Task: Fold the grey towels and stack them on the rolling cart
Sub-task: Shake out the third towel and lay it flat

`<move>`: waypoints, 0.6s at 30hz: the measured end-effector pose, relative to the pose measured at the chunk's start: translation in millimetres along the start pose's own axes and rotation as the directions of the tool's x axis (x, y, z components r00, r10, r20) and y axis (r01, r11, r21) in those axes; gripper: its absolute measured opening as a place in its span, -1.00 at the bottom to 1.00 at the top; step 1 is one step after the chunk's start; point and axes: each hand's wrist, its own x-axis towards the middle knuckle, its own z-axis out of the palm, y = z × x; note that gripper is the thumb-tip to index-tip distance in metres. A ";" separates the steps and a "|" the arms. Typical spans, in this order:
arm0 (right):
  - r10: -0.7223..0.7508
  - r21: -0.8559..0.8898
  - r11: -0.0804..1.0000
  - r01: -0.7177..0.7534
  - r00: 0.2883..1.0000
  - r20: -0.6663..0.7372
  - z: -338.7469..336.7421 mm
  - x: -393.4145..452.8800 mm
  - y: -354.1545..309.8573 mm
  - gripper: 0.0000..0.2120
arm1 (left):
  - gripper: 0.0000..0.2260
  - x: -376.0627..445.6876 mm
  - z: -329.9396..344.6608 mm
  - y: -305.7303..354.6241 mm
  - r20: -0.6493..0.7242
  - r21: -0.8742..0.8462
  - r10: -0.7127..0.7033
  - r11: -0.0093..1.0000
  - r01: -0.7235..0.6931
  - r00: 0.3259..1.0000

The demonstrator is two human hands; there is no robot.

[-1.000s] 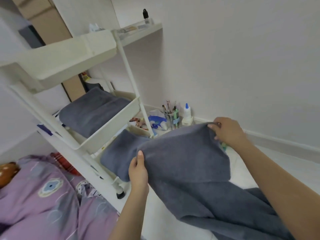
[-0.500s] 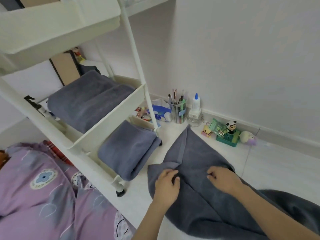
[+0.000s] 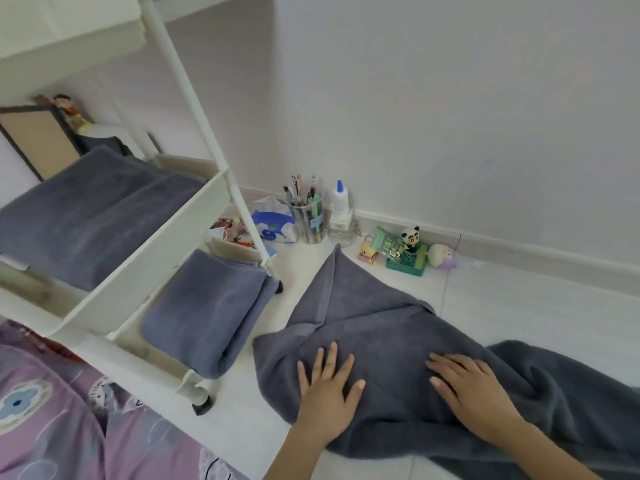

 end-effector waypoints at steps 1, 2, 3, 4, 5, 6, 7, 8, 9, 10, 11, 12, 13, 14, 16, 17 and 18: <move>0.045 -0.008 0.999 -0.045 0.999 -0.009 6.2 -7.9 9.6 -0.38 | -0.08 -2.3 4.1 3.1 0.036 -0.005 0.018 1.000 -0.017 0.999; 0.080 -0.009 0.997 -0.080 0.997 -0.007 10.2 -13.0 15.8 -0.40 | -0.08 -4.0 6.9 4.9 0.057 -0.009 0.023 1.000 -0.023 0.998; 0.099 -0.021 0.995 -0.100 0.995 -0.029 11.6 -15.1 18.0 -0.41 | -0.07 -5.6 7.6 7.1 0.058 -0.019 0.020 1.000 -0.018 0.998; 0.113 -0.027 0.993 -0.115 0.991 -0.066 11.7 -17.8 18.1 -0.41 | -0.06 -6.2 6.8 11.2 0.054 -0.025 0.019 1.000 -0.018 0.998; 0.113 -0.019 0.993 -0.116 0.988 -0.108 9.9 -20.2 16.3 -0.41 | -0.06 -6.7 5.5 16.4 0.054 -0.036 0.027 0.999 -0.025 0.998; 0.109 0.002 0.994 -0.110 0.983 -0.145 7.2 -25.2 12.9 -0.42 | -0.06 -8.4 5.1 22.6 0.054 -0.042 0.050 0.998 -0.048 0.997; 0.097 0.031 0.995 -0.093 0.977 -0.189 4.1 -28.4 8.8 -0.45 | -0.07 -9.5 4.1 28.0 0.046 -0.045 0.087 0.995 -0.085 0.995; 0.110 0.063 0.993 -0.098 0.969 -0.223 1.0 -35.5 5.9 -0.49 | -0.08 -12.2 4.4 34.0 0.041 -0.043 0.136 0.990 -0.135 0.990; 0.128 0.084 0.990 -0.110 0.960 -0.250 -0.1 -42.8 5.0 -0.51 | -0.11 -13.6 5.2 38.5 0.051 -0.046 0.178 0.983 -0.176 0.983; 0.156 0.109 0.985 -0.131 0.951 -0.267 0.4 -51.0 5.8 -0.48 | -0.15 -14.4 7.4 41.7 0.080 -0.054 0.200 0.979 -0.196 0.977; 0.192 0.133 0.978 -0.160 0.941 -0.279 3.5 -62.2 9.7 -0.43 | -0.19 -15.8 10.9 45.9 0.123 -0.057 0.204 0.978 -0.199 0.971; 0.214 0.151 0.972 -0.178 0.938 -0.273 6.6 -71.2 14.0 -0.40 | -0.20 -15.6 13.5 47.3 0.171 -0.052 0.191 0.981 -0.184 0.967; 0.225 0.169 0.968 -0.184 0.937 -0.267 11.3 -79.4 18.7 -0.39 | -0.17 -15.5 15.7 47.0 0.209 -0.038 0.168 0.986 -0.163 0.963; 0.244 0.193 0.961 -0.196 0.933 -0.265 15.5 -90.4 23.4 -0.38 | -0.16 -15.7 16.7 48.8 0.236 -0.010 0.148 0.989 -0.150 0.960; 0.283 0.251 0.943 -0.219 0.924 -0.255 19.4 -107.9 27.2 -0.42 | -0.30 -13.4 15.8 50.9 0.256 0.019 0.103 0.994 -0.111 0.961; 0.306 0.275 0.933 -0.232 0.914 -0.268 20.5 -116.1 28.4 -0.44 | -0.38 -12.2 14.8 53.6 0.256 0.011 0.091 0.995 -0.097 0.962; 0.326 0.290 0.926 -0.241 0.897 -0.297 20.8 -125.0 29.2 -0.44 | -0.41 -11.3 13.6 58.6 0.245 0.004 0.094 0.995 -0.098 0.965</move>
